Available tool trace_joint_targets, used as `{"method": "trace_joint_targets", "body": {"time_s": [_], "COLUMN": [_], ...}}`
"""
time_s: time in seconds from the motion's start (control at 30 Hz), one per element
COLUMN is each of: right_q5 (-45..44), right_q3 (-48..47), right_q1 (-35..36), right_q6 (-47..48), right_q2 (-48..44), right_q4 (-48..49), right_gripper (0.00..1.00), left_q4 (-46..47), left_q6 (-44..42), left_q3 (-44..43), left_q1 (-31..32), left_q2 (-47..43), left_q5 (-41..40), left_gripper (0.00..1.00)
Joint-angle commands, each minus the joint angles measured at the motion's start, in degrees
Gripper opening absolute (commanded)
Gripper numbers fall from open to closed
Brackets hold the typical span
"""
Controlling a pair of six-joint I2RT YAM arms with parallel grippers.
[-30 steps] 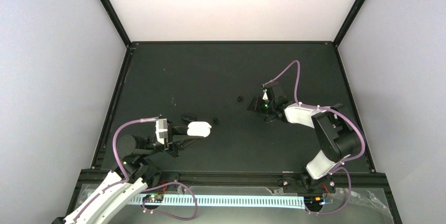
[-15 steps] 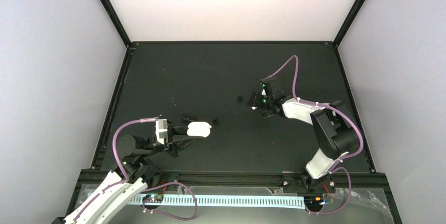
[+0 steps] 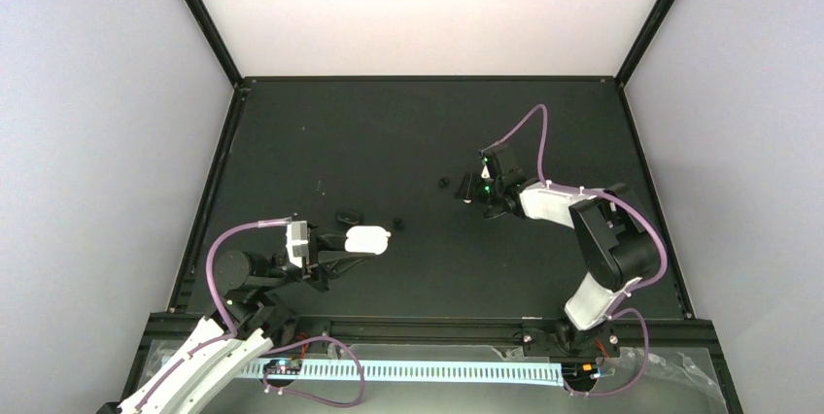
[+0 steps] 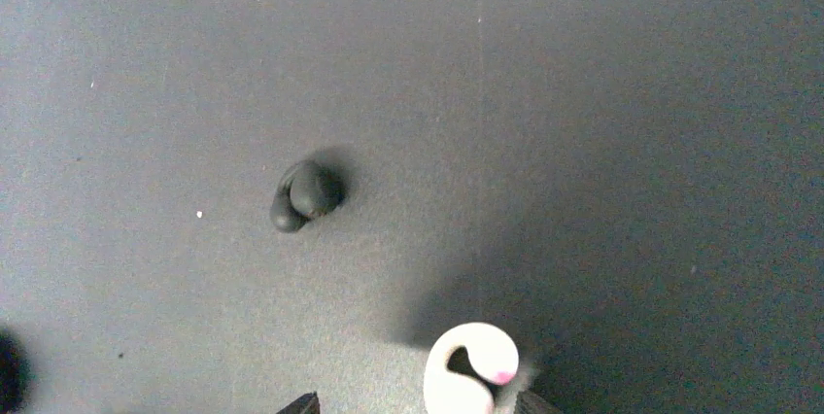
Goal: Insert the wireless bluetooth earbuds into the charging case
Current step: Pick up the earbud from the center of the board.
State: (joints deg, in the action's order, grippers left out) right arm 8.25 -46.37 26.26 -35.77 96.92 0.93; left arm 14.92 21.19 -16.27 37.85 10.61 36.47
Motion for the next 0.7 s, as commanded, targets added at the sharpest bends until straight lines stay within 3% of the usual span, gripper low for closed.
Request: {"method": "trace_joint_targets", "body": {"time_s": [0.0,0.2,0.37,0.67], "right_q5": [2.0,2.9,-2.4,-2.2], "right_q3": [2.8,4.4,4.9,1.1], "right_q1": [1.2,2.9,3.0,3.0], "right_q6": [0.9,0.9,0.4,-1.6], "right_q2": [-1.8,-4.1,-6.6,-1.3], "right_q4": [-0.4,-0.5,-2.1,-0.9], "right_gripper": [0.52,0.52,0.52,0.54], "left_q4": [1.2,1.9,1.9,1.5], "left_q6": [0.5,0.6,0.6,0.6], "left_q3": [-1.0,-1.1,-1.1,-1.1], "left_q1": [-0.4,-0.3,-0.3,-0.4], "left_q2": [0.7,1.8,2.0,1.7], "left_q5": [1.0,1.5,1.6,1.7], "left_gripper": [0.02,0.02,0.01,0.02]}}
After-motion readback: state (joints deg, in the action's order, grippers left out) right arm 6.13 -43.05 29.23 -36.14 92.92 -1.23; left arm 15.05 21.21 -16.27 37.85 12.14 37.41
